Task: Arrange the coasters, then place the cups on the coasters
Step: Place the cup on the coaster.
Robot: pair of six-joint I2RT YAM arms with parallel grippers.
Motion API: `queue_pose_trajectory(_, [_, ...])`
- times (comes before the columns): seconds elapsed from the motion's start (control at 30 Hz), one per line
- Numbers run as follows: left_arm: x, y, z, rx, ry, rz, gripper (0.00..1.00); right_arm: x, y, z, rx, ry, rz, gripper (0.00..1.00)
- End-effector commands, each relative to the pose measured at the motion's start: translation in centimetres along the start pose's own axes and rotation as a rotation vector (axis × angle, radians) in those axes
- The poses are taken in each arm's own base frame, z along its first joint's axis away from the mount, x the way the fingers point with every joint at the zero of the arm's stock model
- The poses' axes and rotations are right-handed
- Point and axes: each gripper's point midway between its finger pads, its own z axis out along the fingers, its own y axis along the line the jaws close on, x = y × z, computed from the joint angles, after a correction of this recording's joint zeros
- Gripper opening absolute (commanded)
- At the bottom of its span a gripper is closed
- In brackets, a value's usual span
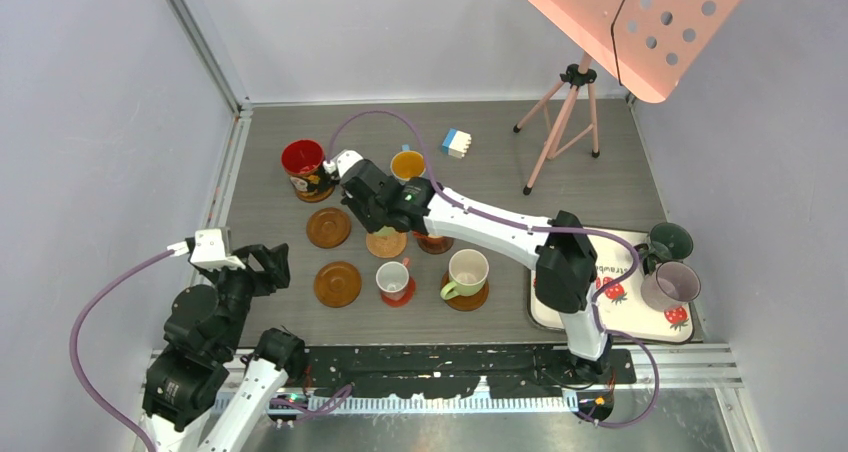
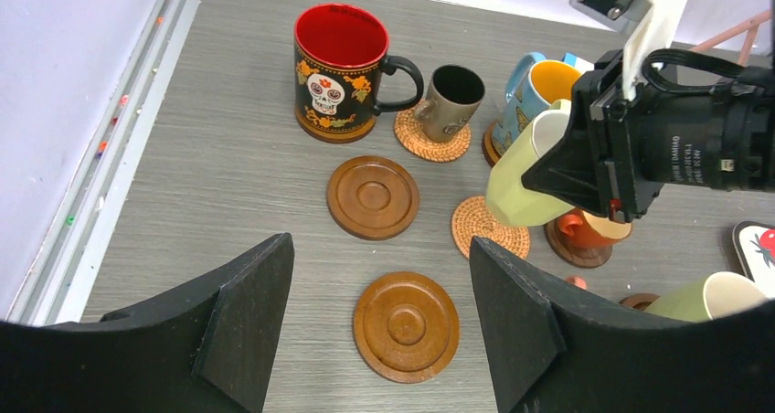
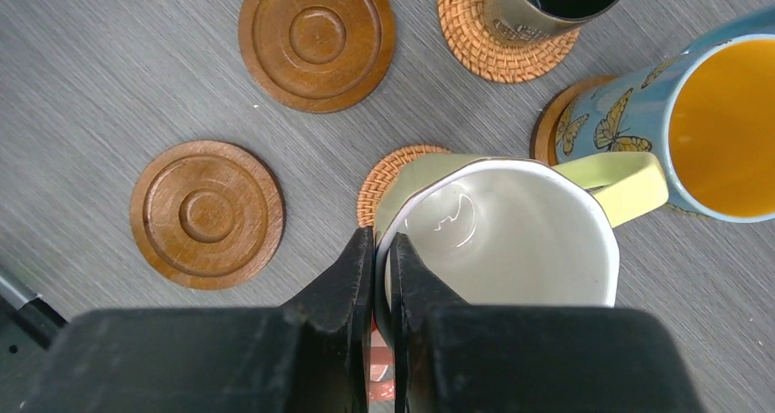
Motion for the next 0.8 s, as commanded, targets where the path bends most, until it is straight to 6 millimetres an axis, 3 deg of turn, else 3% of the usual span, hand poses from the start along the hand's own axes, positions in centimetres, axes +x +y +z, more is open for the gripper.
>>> queue_pose_trajectory(0.0, [-0.7, 0.2, -0.2, -0.007, -0.031, 0.002, 0.73, -4.6, -0.1, -1.3, 0.042, -0.133, 0.036, 0.05])
queue_pose_trajectory(0.43, [-0.7, 0.1, -0.1, -0.003, -0.030, 0.004, 0.73, -1.8, 1.0, 1.5, 0.063, -0.052, 0.034, 0.05])
queue_pose_trajectory(0.77, [-0.7, 0.1, 0.0, -0.001, -0.026, 0.005, 0.73, -0.7, 1.7, 2.3, 0.070, -0.030, 0.039, 0.06])
